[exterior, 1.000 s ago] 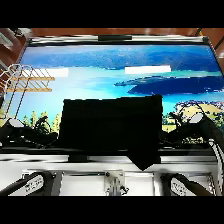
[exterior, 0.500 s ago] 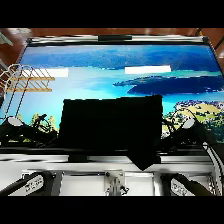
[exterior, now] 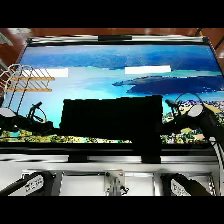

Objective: Fold the shirts.

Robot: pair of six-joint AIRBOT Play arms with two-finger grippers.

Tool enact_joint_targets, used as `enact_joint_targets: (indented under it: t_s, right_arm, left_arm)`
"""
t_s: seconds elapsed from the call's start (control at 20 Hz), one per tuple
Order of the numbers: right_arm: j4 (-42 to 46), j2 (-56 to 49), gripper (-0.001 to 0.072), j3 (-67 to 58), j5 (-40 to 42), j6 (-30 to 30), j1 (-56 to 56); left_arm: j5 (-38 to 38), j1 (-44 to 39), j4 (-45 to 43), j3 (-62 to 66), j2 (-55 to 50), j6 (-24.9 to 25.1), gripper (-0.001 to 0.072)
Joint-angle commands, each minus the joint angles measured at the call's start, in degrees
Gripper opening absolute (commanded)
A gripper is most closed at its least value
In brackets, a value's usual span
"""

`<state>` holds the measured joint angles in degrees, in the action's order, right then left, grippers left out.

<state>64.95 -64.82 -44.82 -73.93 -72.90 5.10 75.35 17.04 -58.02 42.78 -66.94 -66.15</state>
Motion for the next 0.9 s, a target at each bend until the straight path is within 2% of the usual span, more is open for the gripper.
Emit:
enact_joint_targets:
  t_s: [0.0, 0.1, 0.4, 0.65, 0.7, 0.75, 0.8, 0.85]
  right_arm:
    - [0.3, -0.7, 0.0068, -10.3, 4.5, -1.6, -0.1]
    - [0.2, -4.3, 0.0068, -14.9, 8.2, -2.9, -0.1]
    - [-1.5, -20.2, 0.0069, -30.4, 9.2, -3.3, -0.1]
    - [-1.1, -28.2, 0.0070, -33.3, 8.7, -4.8, -0.1]
    - [-0.2, -29.3, 0.0071, -33.3, 8.2, -5.1, -0.1]
    - [0.1, -30.2, 0.0090, -33.3, 7.6, -5.4, -0.1]
    - [-0.1, -30.7, 0.0178, -33.3, 7.1, -5.5, -0.1]
    - [-0.5, -30.8, 0.0404, -33.3, 6.5, -5.4, -0.1]
  left_arm:
    - [-1.4, -1.1, 0.6, 9.1, -1.4, 1.0, 0.0032]
    - [-1.7, -2.7, 0.7, 14.8, -5.5, 0.7, 0.0032]
    - [-3.4, -6.0, 0.7, 31.3, -22.6, -6.6, 0.0034]
    - [-3.3, -8.5, 0.7, 38.5, -32.5, -9.5, 0.0047]
    - [-3.3, -8.7, 0.7, 38.8, -33.6, -10.1, 0.0148]
    - [-2.9, -9.0, 0.7, 38.8, -34.2, -10.7, 0.0306]
    - [-2.5, -9.0, 0.6, 38.8, -34.6, -11.8, 0.0437]
    - [-1.7, -8.9, 0.6, 38.9, -34.6, -12.7, 0.0513]
